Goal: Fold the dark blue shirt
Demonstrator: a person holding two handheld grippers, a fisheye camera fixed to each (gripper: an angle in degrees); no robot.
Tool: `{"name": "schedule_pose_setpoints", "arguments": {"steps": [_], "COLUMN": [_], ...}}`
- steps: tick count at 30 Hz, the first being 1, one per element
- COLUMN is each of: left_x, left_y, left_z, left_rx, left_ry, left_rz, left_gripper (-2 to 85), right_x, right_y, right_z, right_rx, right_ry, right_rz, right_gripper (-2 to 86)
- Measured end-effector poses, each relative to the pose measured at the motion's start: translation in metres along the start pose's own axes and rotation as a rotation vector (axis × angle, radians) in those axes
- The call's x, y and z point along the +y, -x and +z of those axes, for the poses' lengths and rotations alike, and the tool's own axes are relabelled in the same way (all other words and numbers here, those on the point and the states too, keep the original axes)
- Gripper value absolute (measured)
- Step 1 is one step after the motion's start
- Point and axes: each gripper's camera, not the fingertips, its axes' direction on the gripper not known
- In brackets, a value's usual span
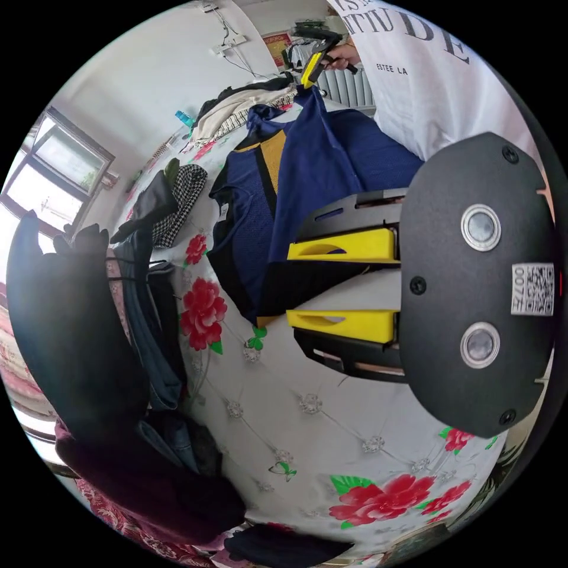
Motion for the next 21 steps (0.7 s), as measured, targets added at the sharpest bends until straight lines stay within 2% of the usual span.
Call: {"name": "schedule_pose_setpoints", "arguments": {"steps": [4, 9, 12, 15, 21], "left_x": [0.039, 0.077, 0.091, 0.093, 0.099], "left_y": [-0.013, -0.039, -0.034, -0.016, 0.003], "left_z": [0.019, 0.039, 0.075, 0.086, 0.096], "left_rx": [0.043, -0.041, -0.176, -0.172, -0.165], "left_ry": [0.078, 0.155, 0.263, 0.270, 0.278], "left_rz": [0.046, 0.156, 0.188, 0.167, 0.189], "left_gripper": [12.8, 12.7, 12.5, 12.5, 12.6], "right_x": [0.009, -0.003, -0.001, 0.023, 0.111], "right_y": [-0.026, -0.050, -0.060, -0.064, -0.115], "right_z": [0.033, 0.003, -0.032, -0.051, 0.031], "right_rx": [-0.040, -0.091, -0.112, -0.067, 0.016], "right_ry": [0.057, -0.055, -0.170, -0.240, 0.035], "right_rz": [0.098, 0.141, 0.166, 0.207, 0.438], "right_gripper": [-0.1, -0.1, -0.1, -0.1, -0.1]}}
